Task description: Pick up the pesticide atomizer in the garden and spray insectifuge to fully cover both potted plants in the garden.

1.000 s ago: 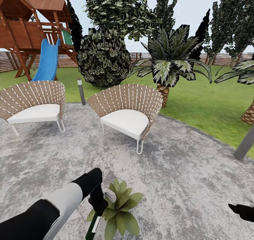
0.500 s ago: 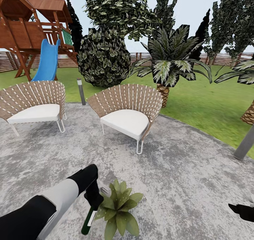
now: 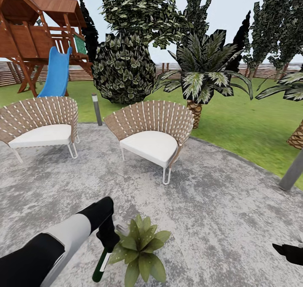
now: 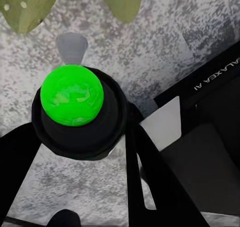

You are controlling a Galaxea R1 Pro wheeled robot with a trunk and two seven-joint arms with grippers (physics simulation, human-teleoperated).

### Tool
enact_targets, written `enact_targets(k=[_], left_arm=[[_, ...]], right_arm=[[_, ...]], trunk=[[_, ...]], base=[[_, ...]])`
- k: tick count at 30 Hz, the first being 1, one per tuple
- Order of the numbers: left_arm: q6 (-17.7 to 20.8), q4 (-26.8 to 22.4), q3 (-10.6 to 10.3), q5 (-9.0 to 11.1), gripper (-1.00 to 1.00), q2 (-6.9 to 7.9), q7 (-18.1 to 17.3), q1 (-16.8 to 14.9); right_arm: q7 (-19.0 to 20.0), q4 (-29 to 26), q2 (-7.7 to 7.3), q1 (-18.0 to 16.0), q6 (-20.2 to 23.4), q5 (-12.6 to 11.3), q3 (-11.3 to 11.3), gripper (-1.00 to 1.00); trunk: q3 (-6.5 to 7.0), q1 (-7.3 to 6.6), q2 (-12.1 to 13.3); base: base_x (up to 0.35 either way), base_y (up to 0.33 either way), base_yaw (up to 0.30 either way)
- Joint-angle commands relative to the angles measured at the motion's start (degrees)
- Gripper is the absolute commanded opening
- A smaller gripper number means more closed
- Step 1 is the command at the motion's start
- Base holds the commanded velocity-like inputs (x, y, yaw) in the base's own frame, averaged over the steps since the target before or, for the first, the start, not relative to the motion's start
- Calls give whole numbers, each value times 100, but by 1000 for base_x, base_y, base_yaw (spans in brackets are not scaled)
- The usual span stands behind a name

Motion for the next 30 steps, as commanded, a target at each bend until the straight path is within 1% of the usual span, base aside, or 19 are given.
enact_targets(k=[1, 2, 4, 12, 14, 16, 19, 22, 25, 30], left_arm=[[30, 0, 17, -49, -100, 17, -54, 0], [28, 13, 17, -49, -100, 54, -54, 3], [25, 62, 15, -51, -100, 76, -47, 8], [18, 101, -4, -58, -100, 79, -45, 35], [21, 102, -12, -58, -100, 32, -50, 37], [24, 102, -17, -58, -100, -127, -53, 42], [25, 109, -56, -58, -100, -267, -53, 52], [26, 115, -116, -58, -100, -300, -53, 54], [2, 346, -137, -59, -100, -306, -48, 55], [-144, 774, -135, -59, -100, -267, -31, 55]], right_arm=[[44, -7, -2, -6, 14, 36, -9, 100], [41, -7, 1, -7, 14, 36, -9, 100], [40, -7, -1, -6, 14, 36, -9, 100], [39, -7, -1, -8, 14, 36, -9, 100], [40, -7, -1, -7, 14, 36, -9, 100], [42, -7, -2, -5, 14, 36, -9, 100], [41, -7, -2, -8, 14, 36, -9, 100], [42, -7, -1, -7, 14, 36, -9, 100], [42, -7, 1, -8, 14, 36, -9, 100], [42, -7, -1, -7, 14, 36, -9, 100]], trunk=[[-6, -1, -3], [-6, -1, -3], [-6, -1, -3], [-6, -1, -3], [-6, -1, -3], [-6, -1, -3], [-6, -1, -3], [-6, -1, -3], [-6, -1, -3], [-6, -1, -3]], base=[[0, 0, 0], [0, 0, 0], [0, 0, 0], [0, 0, 0], [0, 0, 0], [0, 0, 0], [0, 0, 0], [0, 0, 0], [0, 0, 0], [0, 0, 0]])
